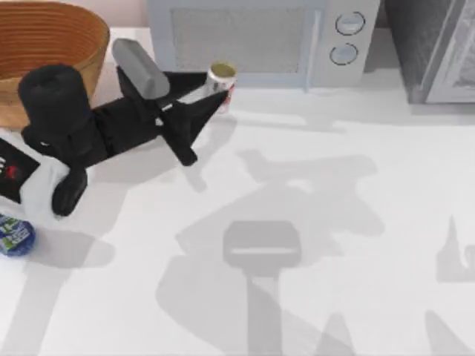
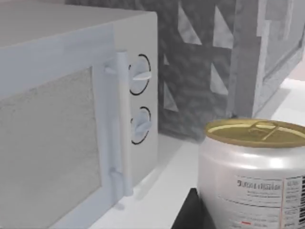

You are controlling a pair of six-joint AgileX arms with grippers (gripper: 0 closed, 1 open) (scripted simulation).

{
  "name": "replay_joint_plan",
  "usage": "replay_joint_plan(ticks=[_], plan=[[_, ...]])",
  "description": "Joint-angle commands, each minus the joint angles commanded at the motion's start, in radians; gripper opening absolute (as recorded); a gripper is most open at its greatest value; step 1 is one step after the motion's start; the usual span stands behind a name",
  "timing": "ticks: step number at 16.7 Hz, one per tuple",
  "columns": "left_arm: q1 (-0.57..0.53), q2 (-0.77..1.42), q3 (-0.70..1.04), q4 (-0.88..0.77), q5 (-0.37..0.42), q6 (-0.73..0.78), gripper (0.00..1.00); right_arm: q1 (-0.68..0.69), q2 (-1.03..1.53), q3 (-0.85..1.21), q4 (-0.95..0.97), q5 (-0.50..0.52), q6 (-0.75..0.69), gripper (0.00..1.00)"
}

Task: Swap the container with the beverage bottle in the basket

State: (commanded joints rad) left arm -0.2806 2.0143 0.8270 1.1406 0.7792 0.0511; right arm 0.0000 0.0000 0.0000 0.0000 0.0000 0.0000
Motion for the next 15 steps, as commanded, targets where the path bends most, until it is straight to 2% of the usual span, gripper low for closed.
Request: replay_joint_plan(ticks=[9,15], plan=[[-0.105,0.367,0.179,0.146,0.303,-0.018,0.0,0.0,0.0,0.0,0.0,0.0,0.0,1.0],[-0.128,0.492,0.28,0.222,0.412,-0.026,0.0,0.0,0.0,0.0,0.0,0.0,0.0,1.0]])
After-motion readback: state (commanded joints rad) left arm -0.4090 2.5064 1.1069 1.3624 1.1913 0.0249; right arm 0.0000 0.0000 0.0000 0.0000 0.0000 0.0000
